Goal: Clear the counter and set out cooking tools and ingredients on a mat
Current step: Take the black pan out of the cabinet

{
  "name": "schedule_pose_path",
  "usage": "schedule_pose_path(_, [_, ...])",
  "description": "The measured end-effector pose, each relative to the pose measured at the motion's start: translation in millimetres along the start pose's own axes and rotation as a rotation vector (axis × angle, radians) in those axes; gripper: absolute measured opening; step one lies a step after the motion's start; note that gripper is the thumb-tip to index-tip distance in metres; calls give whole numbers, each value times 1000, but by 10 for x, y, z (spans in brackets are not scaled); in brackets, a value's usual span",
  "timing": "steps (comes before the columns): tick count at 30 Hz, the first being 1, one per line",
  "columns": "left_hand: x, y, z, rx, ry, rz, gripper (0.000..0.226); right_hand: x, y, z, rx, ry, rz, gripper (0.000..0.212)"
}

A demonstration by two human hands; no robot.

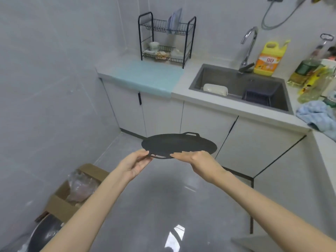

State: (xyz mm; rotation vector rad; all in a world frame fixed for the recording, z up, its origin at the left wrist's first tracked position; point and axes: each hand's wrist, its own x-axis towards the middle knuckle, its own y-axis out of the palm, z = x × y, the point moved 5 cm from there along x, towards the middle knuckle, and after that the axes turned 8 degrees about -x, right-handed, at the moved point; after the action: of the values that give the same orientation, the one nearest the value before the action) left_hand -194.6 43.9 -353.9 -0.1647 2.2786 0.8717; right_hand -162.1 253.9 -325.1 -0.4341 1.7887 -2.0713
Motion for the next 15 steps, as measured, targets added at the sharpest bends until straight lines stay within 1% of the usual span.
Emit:
schedule_pose_path(6, [499, 320, -850, -47, 105, 94, 24, 1053, -392, -208, -89, -89, -32, 84])
schedule_pose_path(9, [797, 515, -1227, -36, 154, 158, 29, 1570, -510, -378, -134, -121, -57, 90])
schedule_pose_path(12, [1150, 685, -1583, -21, 210, 175, 31, 2081, -562, -592, -170, -151, -79, 93])
schedule_pose_path(15, [1583, 885, -1975, -5, 254, 187, 34, 2680, -634, -850, -191, -190, -97, 92])
